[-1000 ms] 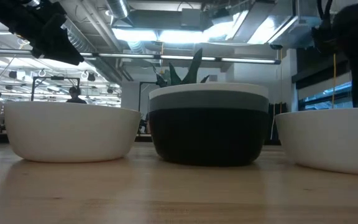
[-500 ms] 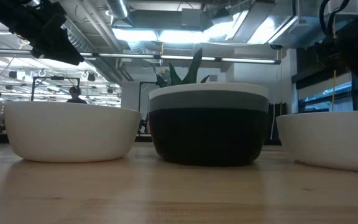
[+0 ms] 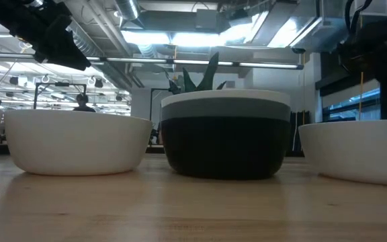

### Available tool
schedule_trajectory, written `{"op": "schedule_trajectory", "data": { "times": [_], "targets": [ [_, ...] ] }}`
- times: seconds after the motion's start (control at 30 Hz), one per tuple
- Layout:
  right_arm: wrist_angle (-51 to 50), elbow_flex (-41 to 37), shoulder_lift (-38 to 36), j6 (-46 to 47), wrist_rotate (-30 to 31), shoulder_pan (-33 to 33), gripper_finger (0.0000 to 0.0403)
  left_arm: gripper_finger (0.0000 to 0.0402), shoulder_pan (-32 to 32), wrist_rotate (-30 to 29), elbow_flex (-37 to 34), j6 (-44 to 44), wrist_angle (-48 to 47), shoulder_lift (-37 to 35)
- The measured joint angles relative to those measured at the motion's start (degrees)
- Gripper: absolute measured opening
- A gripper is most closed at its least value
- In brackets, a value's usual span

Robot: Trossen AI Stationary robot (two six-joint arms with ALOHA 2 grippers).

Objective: Nest bowls inside each other
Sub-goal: Stack the white bowl on the white bowl

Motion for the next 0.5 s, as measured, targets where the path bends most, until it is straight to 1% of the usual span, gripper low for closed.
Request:
{"op": "schedule_trajectory", "data": {
  "times": [0.3, 0.5],
  "targets": [
    [-0.3, 0.0, 0.0, 0.2, 1.9, -0.4, 0.0163, 0.0161, 0.0, 0.0, 0.0, 0.0, 0.0, 0.0],
    [-0.5, 0.0, 0.0, -2.0, 2.9, -0.4, 0.0199, 0.0161, 0.0, 0.0, 0.0, 0.0, 0.0, 0.0]
  ]
}}
